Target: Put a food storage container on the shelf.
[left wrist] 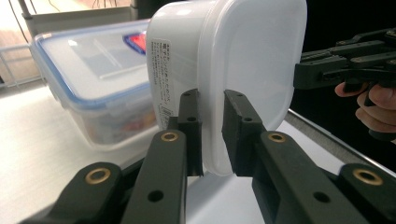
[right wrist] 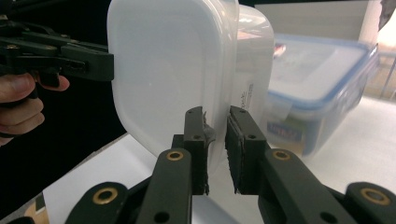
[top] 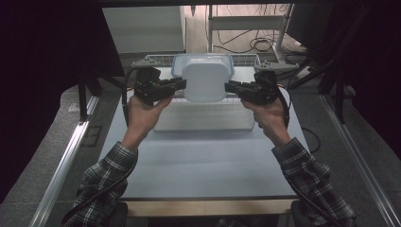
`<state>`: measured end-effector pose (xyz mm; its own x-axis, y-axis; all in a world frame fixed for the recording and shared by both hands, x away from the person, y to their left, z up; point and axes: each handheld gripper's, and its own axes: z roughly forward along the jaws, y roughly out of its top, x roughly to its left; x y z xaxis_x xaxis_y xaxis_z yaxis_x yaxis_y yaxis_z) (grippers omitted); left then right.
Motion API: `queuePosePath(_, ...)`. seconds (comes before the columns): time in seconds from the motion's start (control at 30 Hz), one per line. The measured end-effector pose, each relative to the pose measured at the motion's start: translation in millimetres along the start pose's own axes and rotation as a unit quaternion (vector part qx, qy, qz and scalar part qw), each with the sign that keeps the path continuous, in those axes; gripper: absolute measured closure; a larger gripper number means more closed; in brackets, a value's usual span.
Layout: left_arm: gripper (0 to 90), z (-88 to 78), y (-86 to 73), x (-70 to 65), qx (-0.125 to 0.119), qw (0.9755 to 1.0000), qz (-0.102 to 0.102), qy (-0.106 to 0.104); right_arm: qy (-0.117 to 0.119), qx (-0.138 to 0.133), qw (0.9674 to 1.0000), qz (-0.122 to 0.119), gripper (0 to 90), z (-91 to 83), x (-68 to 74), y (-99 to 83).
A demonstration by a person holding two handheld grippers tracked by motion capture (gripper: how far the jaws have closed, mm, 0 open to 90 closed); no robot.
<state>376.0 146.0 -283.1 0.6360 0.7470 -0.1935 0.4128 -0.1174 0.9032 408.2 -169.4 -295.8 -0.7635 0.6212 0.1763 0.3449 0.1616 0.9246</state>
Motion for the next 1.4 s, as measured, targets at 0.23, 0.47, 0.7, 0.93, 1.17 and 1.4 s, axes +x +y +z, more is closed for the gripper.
queuePosePath(0.23,78.6,-3.8,25.3,7.5,-0.007,0.9999,-0.007,-0.006,-0.003,-0.008,1.0,0.0,78.5,-0.5,-0.7,26.8)
queuePosePath(0.47,78.6,1.7,46.2,19.9,-0.008,0.9998,-0.016,-0.003,-0.015,-0.009,0.9998,0.004,78.1,8.1,-6.6,52.2)
queuePosePath(0.7,77.9,17.0,53.7,36.3,0.004,0.999,-0.043,-0.01,-0.03,0.004,0.9994,0.017,76.7,21.4,-17.4,61.2)
queuePosePath(0.93,76.0,25.5,56.6,45.0,-0.003,0.9979,-0.062,-0.019,-0.035,0.008,0.999,0.026,71.6,27.7,-22.0,65.6)
queuePosePath(1.17,69.1,35.6,61.3,45.3,0.004,0.9984,-0.057,0.004,-0.047,0.011,0.9984,0.031,67.8,35.3,-24.7,70.7)
queuePosePath(1.4,65.0,41.3,66.1,50.6,0.01,0.9981,-0.061,0.006,-0.054,0.014,0.9976,0.04,62.6,43.0,-28.0,75.3)
